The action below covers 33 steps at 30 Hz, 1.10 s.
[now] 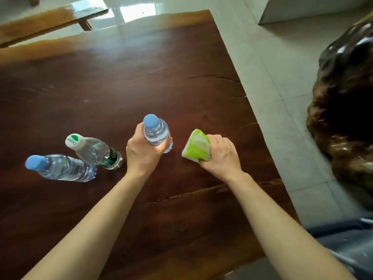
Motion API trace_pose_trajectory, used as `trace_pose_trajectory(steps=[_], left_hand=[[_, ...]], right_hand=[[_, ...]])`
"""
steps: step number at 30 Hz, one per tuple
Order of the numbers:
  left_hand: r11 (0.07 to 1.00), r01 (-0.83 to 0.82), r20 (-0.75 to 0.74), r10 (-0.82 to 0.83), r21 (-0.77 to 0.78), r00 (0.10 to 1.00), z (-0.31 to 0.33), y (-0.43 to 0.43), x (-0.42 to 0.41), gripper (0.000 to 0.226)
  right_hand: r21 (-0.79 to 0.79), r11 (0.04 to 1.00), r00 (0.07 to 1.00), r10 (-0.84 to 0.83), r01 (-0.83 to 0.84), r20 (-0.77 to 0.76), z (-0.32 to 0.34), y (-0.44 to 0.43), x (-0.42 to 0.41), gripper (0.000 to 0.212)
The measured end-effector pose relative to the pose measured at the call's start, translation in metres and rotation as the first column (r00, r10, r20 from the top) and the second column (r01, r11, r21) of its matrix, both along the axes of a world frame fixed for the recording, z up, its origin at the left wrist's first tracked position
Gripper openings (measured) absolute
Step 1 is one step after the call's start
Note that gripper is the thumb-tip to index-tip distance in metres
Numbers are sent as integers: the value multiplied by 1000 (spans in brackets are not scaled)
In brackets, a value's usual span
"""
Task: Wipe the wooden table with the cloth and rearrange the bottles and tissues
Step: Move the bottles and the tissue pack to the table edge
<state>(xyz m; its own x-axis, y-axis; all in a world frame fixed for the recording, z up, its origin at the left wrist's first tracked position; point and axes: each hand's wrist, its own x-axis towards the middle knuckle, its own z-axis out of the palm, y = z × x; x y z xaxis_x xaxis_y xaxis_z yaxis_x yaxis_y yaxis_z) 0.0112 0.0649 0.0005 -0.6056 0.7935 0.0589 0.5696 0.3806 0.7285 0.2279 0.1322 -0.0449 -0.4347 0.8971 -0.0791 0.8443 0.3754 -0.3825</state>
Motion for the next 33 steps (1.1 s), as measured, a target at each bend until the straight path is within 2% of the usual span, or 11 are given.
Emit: trace_pose_trajectory(steps=[4, 8, 15, 19, 24, 33], left_hand=[[990, 138, 52, -138, 0, 989, 5, 17, 42, 57], [957, 291, 98, -290, 5, 952, 7, 29, 96, 61], [853, 522, 159, -517, 7, 841, 1, 42, 191, 63], [781, 624, 164, -613, -19, 773, -8, 44, 229, 62], [750, 659, 173, -642, -64, 747, -19, 45, 255, 57], [739, 666, 194, -642, -102, 742, -33, 47, 265, 60]], right_hand=[[-1, 969, 969, -247, 247, -4, 8, -32, 56, 70], [-12, 884, 884, -467, 467, 25, 13, -69, 113, 76], [-6, 714, 712, -696, 700, 90, 13, -118, 188, 75], [-41, 668, 665, -731, 743, 150, 4, -132, 208, 76], [-57, 648, 646, -741, 760, 186, -11, -143, 217, 81], [-121, 681, 691, -701, 722, 179, -30, -140, 216, 84]])
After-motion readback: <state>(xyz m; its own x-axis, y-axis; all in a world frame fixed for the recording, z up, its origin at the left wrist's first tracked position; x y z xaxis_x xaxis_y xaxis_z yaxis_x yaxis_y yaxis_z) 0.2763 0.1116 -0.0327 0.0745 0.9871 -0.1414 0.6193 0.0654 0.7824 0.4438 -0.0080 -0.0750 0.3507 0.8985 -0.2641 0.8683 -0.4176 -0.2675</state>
